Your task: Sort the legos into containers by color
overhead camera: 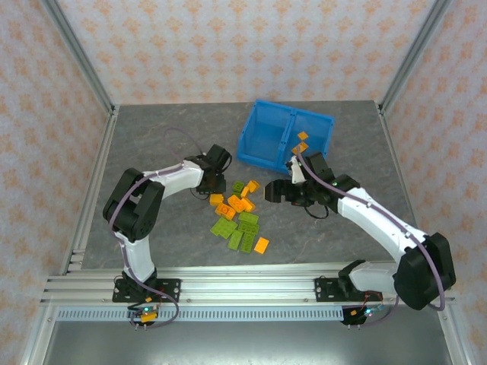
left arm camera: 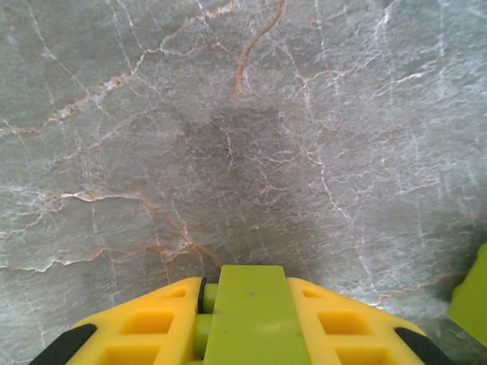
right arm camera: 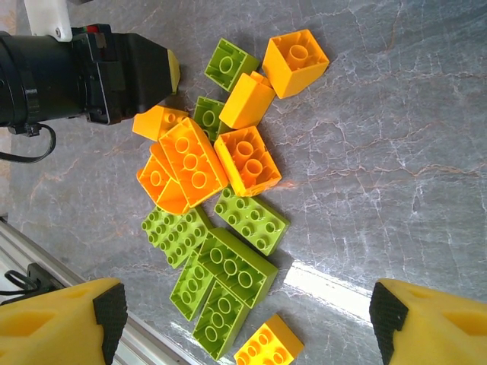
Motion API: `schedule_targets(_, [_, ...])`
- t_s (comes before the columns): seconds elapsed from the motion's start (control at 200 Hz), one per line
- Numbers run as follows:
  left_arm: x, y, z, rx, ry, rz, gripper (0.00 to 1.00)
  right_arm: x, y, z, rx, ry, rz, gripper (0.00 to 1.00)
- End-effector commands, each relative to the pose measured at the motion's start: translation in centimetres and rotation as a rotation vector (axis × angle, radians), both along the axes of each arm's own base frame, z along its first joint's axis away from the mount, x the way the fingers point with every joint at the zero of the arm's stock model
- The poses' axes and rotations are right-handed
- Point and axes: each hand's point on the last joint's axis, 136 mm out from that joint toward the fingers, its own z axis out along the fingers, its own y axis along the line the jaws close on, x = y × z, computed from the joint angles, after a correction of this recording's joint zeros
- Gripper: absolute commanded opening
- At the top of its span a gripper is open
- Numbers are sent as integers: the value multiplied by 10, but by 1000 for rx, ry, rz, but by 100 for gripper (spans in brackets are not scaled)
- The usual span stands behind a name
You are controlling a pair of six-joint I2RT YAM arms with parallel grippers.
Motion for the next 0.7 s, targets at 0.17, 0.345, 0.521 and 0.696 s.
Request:
schedule_targets(0.17, [25, -25, 128, -75, -308, -78, 17, -1, -3, 45, 87, -144, -33, 84])
schedule_targets(0.345, [65, -85, 197, -127, -500, -201, 15, 12, -20, 77, 103, -302, -150, 85])
schedule_targets(0.521, [125, -128, 205, -72, -582, -256, 15, 12, -33, 89, 114, -352, -222, 86])
schedule_targets(0.696, [177, -149, 175, 45, -580, -279, 15, 6, -41, 86, 97, -347, -247, 86])
